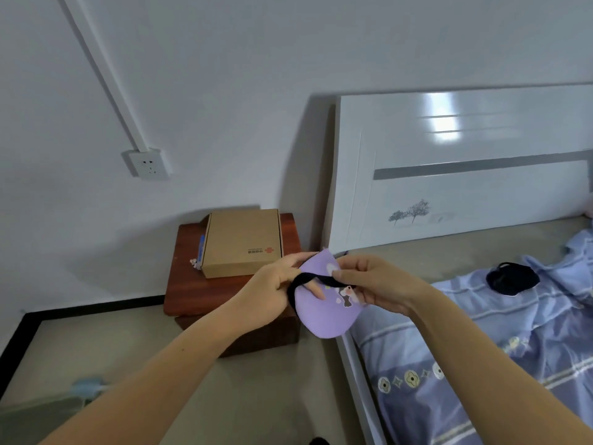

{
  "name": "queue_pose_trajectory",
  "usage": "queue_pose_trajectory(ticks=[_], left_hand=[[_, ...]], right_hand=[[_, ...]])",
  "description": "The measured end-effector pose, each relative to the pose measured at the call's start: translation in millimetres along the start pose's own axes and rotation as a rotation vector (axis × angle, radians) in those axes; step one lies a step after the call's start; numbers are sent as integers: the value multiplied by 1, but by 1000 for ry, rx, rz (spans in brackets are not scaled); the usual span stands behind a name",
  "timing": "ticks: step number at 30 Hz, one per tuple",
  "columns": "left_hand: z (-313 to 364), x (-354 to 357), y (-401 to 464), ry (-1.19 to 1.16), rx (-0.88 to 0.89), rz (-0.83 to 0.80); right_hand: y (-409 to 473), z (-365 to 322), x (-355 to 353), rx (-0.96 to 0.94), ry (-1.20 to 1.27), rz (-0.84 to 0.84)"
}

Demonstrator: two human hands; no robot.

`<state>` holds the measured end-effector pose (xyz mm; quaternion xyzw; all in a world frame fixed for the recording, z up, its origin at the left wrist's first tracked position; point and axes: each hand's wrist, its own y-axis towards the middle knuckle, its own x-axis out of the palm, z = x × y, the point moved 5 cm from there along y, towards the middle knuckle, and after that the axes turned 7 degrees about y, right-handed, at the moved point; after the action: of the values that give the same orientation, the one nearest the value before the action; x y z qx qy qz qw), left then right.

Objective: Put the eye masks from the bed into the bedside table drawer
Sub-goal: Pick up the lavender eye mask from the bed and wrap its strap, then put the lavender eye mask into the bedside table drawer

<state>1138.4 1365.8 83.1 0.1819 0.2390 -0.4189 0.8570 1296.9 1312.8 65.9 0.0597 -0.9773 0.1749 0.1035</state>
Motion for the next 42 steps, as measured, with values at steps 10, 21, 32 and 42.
queue_pose_trajectory(ticks=[10,21,32,42], left_hand=[[-114,45,-62,-394,-704,249],[-370,53,-122,-598,-1305,439],[-510,3,-133,39,-1165,618],[-491,33,-183,50,-1242,412]], right_hand=[[65,115,15,263,12,146],[192,278,-43,492,-562,496],[246,332,-85,217,-840,599],[190,368,-59,355,-761,513]])
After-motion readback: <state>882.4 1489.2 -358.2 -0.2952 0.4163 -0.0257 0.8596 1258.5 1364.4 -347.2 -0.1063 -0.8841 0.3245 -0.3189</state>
